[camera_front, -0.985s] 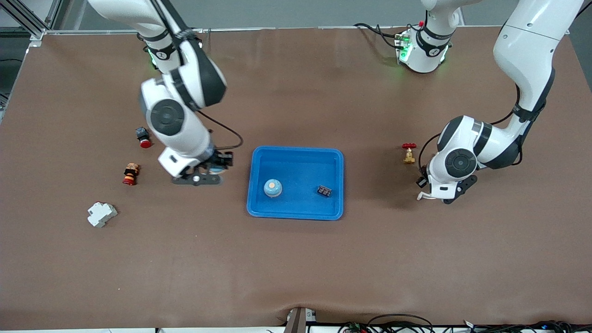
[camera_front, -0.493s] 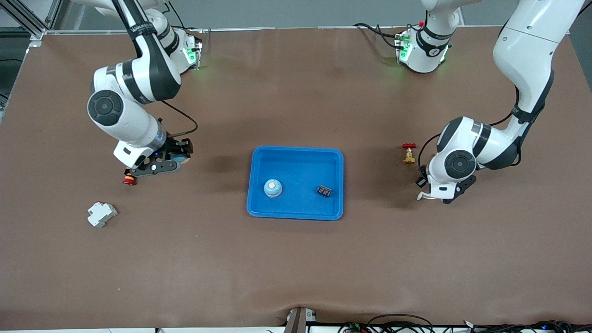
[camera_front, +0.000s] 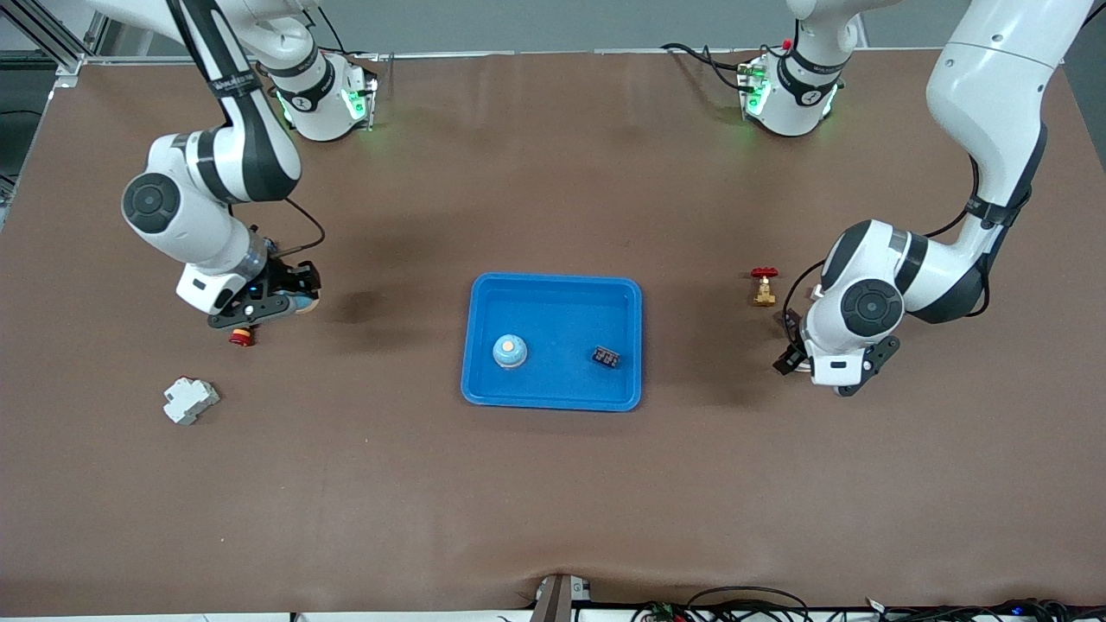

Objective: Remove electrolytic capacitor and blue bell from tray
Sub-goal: 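Lower the capacitor by the white arc while the right gripper carries the bell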

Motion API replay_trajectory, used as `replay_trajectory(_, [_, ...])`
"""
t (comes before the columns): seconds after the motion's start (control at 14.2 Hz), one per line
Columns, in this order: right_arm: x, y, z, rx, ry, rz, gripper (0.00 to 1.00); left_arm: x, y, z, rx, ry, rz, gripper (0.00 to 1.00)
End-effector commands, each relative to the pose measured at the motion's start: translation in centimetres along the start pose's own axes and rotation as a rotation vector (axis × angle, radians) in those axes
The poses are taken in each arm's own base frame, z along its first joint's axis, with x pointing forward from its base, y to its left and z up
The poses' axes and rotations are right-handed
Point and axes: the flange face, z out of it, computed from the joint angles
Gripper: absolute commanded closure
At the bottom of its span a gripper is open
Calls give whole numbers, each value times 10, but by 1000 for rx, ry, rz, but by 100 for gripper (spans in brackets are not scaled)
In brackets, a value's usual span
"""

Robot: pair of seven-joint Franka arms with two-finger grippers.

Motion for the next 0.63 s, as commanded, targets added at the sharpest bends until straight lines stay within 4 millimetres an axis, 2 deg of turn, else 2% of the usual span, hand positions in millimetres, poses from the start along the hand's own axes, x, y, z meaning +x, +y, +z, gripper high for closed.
replay_trajectory(0.0, [-12, 17, 14, 5, 27, -17, 100, -27, 27, -37, -64, 6, -71, 0])
replay_trajectory(0.14, [-11, 24, 29, 1, 31, -19, 100, -53, 49, -55, -99, 8, -83, 0])
replay_trajectory(0.35, [-9, 26, 51, -8, 43, -19, 100, -88, 86, -78, -162, -77, -166, 0])
replay_trajectory(0.42, [-8, 26, 61, -11, 44, -18, 100, -98, 98, -84, -180, -98, -206, 0])
replay_trajectory(0.56, [-11, 26, 79, -10, 56, -4, 100, -131, 128, -89, -198, -131, -302, 0])
